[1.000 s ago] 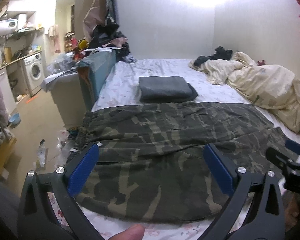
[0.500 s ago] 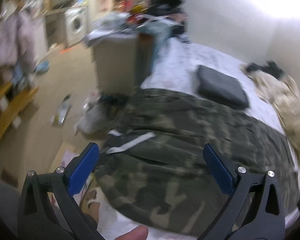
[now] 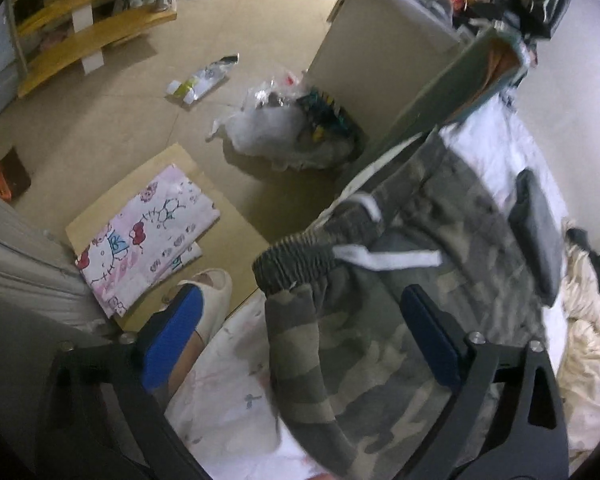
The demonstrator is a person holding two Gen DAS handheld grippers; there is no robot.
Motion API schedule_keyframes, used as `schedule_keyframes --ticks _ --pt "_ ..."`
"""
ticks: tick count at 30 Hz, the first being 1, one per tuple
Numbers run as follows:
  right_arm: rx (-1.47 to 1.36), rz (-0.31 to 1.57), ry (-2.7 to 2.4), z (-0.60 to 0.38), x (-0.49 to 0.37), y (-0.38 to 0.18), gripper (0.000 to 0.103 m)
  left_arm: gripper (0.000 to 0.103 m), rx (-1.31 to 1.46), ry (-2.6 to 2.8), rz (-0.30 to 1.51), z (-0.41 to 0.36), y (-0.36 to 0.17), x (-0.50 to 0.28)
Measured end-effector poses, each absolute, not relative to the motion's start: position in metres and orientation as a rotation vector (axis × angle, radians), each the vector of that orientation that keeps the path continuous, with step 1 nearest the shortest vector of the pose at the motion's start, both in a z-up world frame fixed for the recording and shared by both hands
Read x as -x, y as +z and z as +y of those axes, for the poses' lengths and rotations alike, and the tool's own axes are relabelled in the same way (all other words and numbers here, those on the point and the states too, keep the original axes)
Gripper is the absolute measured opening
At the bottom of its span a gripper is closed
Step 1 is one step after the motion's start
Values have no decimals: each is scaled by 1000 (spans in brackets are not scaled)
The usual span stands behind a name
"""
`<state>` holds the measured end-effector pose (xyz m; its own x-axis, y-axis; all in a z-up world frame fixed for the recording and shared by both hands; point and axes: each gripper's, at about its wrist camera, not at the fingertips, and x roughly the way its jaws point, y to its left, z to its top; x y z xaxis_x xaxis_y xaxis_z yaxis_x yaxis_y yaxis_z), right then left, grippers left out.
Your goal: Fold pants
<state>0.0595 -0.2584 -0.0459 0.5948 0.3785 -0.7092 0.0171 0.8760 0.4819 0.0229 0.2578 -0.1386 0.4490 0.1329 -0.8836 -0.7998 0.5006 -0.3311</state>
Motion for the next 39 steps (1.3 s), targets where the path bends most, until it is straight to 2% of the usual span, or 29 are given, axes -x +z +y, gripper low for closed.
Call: schedule_keyframes --ticks 2,4,9,11,12,14,16,22,27,30,34,39 --pt "-470 917 212 -259 -59 -46 103 79 876 667 960 257 -159 -34" --pt "-467 922 204 -259 -58 -47 103 73 913 678 964 260 -177 -39" --pt "-477 943 186 -265 -57 -53 103 70 938 688 950 263 -195 -44" --pt "-484 948 180 -266 -59 -55 103 54 962 659 934 263 -196 -46" --pt "-485 951 178 -266 -60 -56 103 50 965 654 940 262 -196 -47" --pt "-485 955 179 -266 -61 -57 103 21 968 643 932 262 -192 -47" --pt "-476 953 176 -266 -62 -56 103 16 924 643 940 259 -180 -50" --pt "-529 994 181 -274 -65 -69 103 12 606 600 948 223 -114 -71" --pt "-704 1177 223 -278 -66 -114 103 12 460 516 951 206 -68 -85" --pt "-824 1259 142 -278 -53 -147 103 12 422 507 977 205 -65 -89" --pt "-965 1259 48 -274 -34 -183 103 11 460 539 991 208 -77 -86" --pt "-940 1223 10 -276 -32 -201 103 12 426 581 1018 209 -88 -84"
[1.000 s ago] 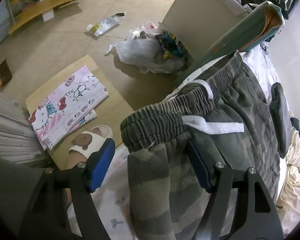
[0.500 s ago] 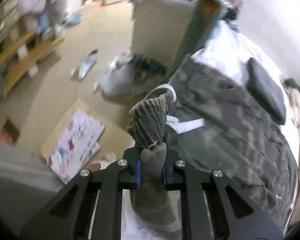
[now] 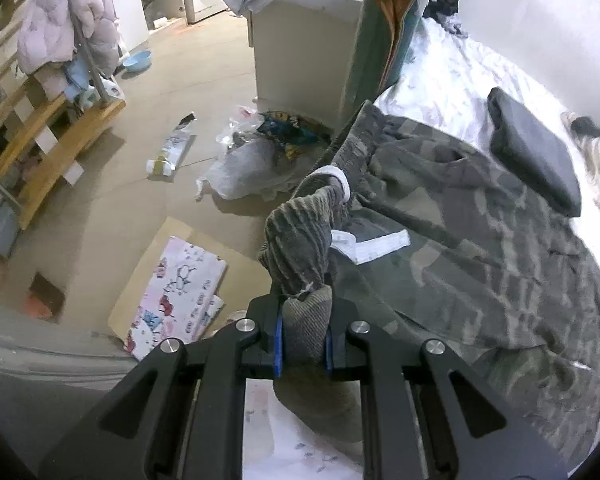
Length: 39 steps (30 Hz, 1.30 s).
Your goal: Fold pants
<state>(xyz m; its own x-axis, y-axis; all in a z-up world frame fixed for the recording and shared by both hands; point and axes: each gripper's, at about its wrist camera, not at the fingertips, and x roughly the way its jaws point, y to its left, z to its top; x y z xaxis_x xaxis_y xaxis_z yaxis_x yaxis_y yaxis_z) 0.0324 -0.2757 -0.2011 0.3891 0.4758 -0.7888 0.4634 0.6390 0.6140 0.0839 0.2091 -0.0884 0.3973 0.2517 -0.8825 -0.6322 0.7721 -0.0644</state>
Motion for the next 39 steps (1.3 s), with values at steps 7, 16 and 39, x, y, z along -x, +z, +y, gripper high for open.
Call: schedule_keyframes --ticks 7,16,39 --pt "-1050 1002 -392 -388 -39 -183 101 11 435 599 1047 217 -98 -82" --pt "-980 838 -754 -544 -76 -159 81 12 424 613 1050 218 -99 -84" --pt "-899 508 -669 -575 -119 12 0 11 685 554 1033 249 -74 -67"
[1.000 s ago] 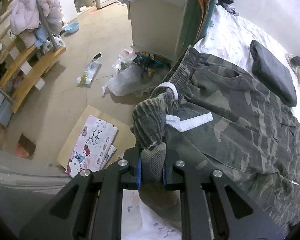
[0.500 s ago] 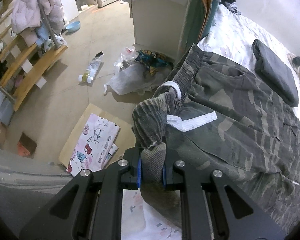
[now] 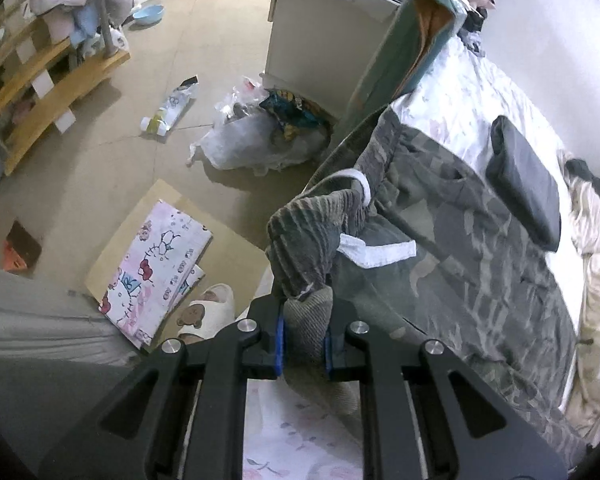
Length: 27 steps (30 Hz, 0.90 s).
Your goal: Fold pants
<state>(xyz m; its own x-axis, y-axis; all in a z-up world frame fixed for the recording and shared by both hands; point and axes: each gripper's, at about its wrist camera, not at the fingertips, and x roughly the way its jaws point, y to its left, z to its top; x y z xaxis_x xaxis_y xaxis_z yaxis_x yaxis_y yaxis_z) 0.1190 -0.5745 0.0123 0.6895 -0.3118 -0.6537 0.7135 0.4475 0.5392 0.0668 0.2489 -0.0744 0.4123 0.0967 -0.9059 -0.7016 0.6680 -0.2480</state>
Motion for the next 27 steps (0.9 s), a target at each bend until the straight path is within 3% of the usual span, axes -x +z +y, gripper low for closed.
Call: schedule_keyframes --ticks 7,16,22,26,27 --pt "-770 628 -656 -580 -209 32 0 11 712 551 1071 260 -58 -127" --pt "-600 944 -671 -595 -374 -43 0 11 593 530 1163 266 -67 -267" --pt "-453 1093 -639 -573 -481 -100 0 12 435 529 1245 259 -105 -358" --pt "-385 1147 -631 -562 -510 -132 1 18 436 518 1231 259 -127 -381" --pt "-381 1156 -606 -561 -514 -139 6 19 448 516 1221 260 -130 -381"
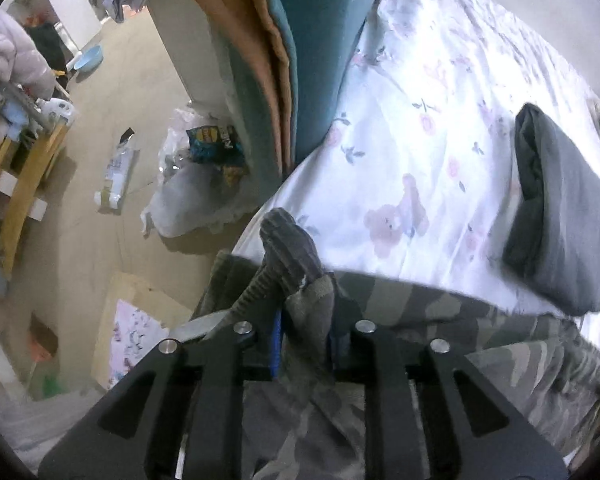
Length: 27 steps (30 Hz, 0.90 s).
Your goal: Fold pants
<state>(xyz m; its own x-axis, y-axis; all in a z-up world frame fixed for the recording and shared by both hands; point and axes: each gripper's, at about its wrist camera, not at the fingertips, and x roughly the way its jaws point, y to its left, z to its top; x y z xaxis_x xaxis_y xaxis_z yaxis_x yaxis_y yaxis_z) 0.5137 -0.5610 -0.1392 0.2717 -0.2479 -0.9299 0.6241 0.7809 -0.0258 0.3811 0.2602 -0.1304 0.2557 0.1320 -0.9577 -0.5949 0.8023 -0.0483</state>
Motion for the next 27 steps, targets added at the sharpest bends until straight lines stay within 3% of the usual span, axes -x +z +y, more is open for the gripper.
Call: schedule_keyframes --ticks 1,2,3,4,5,8,13,18,22,27 --pt "-374 1180 -581 -561 -516 -144 9 23 452 508 1220 261 -135 -381" --pt "-360 1200 -550 -560 -518 -147 20 41 436 504 1223 262 -136 -381" --pt "-330 1201 -524 -556 -519 -146 48 54 390 516 1215 262 -135 -379" --pt "-270 1192 -510 -552 -518 -140 59 81 352 537 1200 261 -132 -376" --pt "-206 1166 -509 -547 -515 -132 69 87 318 553 1177 262 -128 -370" --pt "-29 1100 -458 -521 -509 -104 69 88 216 545 1087 262 -107 -349" --pt "-40 1048 21 -414 -492 -72 69 93 168 472 1018 261 -84 -300" --pt "30 1042 463 -226 -469 -69 73 94 263 394 915 280 -71 -273" --pt "123 1048 745 -81 -440 -73 75 99 522 202 908 311 -75 -269" --pt "263 1027 907 47 -415 -82 81 99 404 330 941 335 -88 -261"
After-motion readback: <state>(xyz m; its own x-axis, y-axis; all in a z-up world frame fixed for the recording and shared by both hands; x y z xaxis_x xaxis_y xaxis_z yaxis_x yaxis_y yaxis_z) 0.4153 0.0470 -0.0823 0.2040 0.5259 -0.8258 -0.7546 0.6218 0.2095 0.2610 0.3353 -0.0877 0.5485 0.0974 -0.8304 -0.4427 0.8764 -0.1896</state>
